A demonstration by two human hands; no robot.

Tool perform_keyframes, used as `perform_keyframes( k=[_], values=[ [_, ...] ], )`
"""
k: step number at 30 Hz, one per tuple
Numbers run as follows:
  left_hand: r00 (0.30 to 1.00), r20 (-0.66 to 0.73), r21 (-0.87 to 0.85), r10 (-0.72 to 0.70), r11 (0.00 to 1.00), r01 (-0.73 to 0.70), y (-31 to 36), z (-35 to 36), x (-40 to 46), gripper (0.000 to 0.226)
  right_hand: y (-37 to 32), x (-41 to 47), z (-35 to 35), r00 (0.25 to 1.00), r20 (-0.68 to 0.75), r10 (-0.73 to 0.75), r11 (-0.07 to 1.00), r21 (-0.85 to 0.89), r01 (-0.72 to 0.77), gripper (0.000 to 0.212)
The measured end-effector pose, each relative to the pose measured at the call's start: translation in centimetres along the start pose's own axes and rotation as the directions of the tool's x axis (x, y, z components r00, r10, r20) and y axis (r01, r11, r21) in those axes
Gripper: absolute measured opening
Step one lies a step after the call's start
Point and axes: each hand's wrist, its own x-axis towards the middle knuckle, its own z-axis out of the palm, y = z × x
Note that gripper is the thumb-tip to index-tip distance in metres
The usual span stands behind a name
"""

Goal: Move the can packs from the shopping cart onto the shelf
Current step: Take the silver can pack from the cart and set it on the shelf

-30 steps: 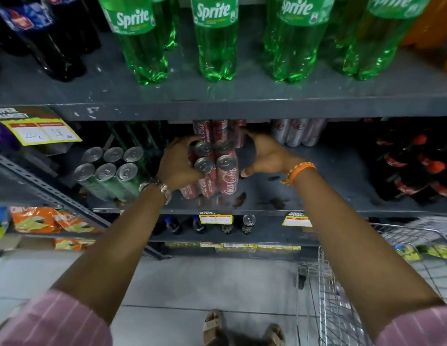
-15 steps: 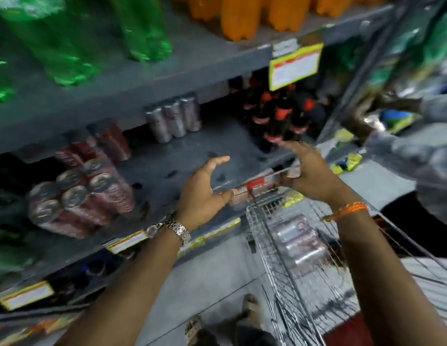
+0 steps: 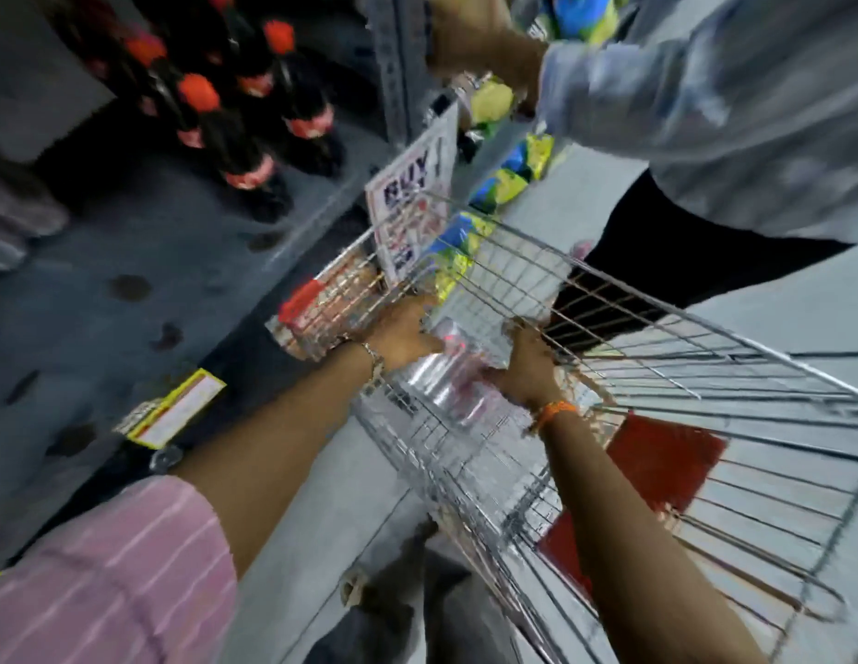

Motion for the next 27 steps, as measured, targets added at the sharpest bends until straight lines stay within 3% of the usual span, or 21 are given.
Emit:
perform_keyframes(
  k=[2,6,11,15,20,24,27],
  values=[
    [0.997,0.048,0.001,-0.054,0.999,0.054,-1.2,2.3,3.2,0.075,2.1,1.5,2.6,0.995,-0.039,0.097,0.984,0.154,-0.09,0.086],
    [0.989,0.118,0.092,-0.086,0.993,0.075,-4.1,6.3,8.0,0.08,4.1,4.5,6.6,0.956,0.026,0.291,0.875,0.397,-0.277,0.083],
    [0.972,0.193,0.141,-0.133,0.984,0.107,-6.3,8.6,11.1,0.075,5.2,6.6,10.3,0.97,-0.021,0.244,0.738,0.653,-0.172,0.064],
    [0.974,0.204,0.151,-0.098,0.986,0.068,-7.2,8.7,12.0,0.088,5.7,7.1,11.3,0.963,-0.11,0.246,0.742,0.66,-0.114,0.052],
    [0.969,0.24,0.114,-0.064,0.993,0.037,-7.7,8.2,11.9,0.092,5.6,6.7,10.8,0.965,-0.09,0.246,0.72,0.684,-0.12,0.049],
    [0.963,0.266,0.075,-0.043,0.997,0.024,-7.3,7.0,9.7,0.089,5.2,5.1,9.0,0.982,-0.059,0.178,0.743,0.663,-0.094,0.044],
    [0.978,0.207,-0.021,0.0,1.0,0.005,-6.0,5.4,6.7,0.087,3.7,2.7,6.5,0.99,-0.104,0.1,0.782,0.624,-0.013,0.042]
  ],
)
